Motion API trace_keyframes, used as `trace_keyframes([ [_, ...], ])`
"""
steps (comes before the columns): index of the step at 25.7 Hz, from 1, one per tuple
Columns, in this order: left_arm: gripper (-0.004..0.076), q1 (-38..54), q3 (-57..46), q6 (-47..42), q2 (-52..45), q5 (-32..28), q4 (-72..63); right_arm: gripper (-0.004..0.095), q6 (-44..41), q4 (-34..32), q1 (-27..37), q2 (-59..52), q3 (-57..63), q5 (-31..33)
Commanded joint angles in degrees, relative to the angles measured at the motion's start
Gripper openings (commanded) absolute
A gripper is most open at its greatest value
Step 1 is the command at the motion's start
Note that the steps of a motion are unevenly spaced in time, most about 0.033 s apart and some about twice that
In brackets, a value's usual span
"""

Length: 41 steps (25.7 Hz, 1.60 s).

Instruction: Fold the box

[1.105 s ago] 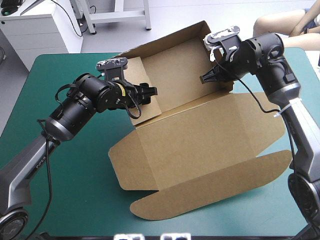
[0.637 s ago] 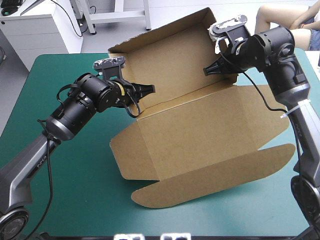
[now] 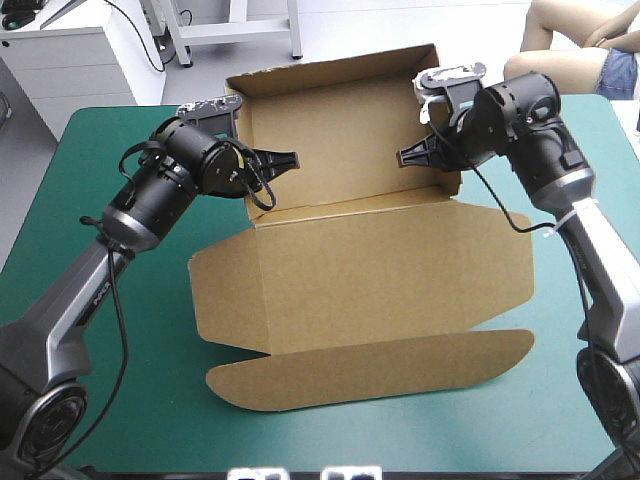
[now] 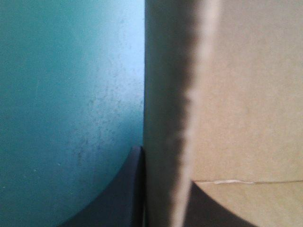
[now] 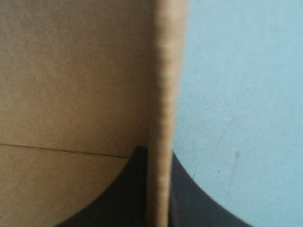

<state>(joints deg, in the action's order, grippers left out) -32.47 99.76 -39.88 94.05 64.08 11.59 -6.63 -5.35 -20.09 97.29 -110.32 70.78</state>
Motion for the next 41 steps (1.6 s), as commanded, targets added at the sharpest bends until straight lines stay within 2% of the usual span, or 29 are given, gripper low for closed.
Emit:
trace_keyframes([
  [1,-0.0008,2.6,5.4,4.5,0.4,1.9,-1.6,-0.0018,-1.3,-1.2,0.0,-1.7,1.8,0.9],
  [3,-0.0008,4.5,7.4,7.8,3.7,5.4,-5.7,-0.0018,-2.7,-0.6,0.0,-0.9,3.4,0.9],
  [6,-0.0008,5.5,7.7,10.4,7.8,9.4,-8.1,-0.0018,-3.0,4.4,0.0,1.9,4.0,0.9],
  [9,-0.0008,5.5,7.7,13.7,11.0,9.6,-12.3,-0.0018,-3.0,6.6,0.0,4.6,5.1,0.9],
  [17,-0.0008,5.5,7.7,14.8,15.8,9.6,-12.4,-0.0018,-3.0,2.0,0.0,5.2,11.7,0.8],
  [24,-0.0008,5.5,7.7,17.7,17.0,9.6,-12.8,-0.002,-2.1,1.9,0.0,5.2,11.7,-0.3],
  [37,-0.0008,5.5,7.7,17.7,18.4,9.6,-11.2,-0.0017,-3.2,2.1,0.0,8.4,11.7,0.6],
  [41,-0.0007,5.5,7.7,19.6,18.6,9.6,-13.2,0.002,-3.2,2.2,0.0,8.7,11.7,0.6],
])
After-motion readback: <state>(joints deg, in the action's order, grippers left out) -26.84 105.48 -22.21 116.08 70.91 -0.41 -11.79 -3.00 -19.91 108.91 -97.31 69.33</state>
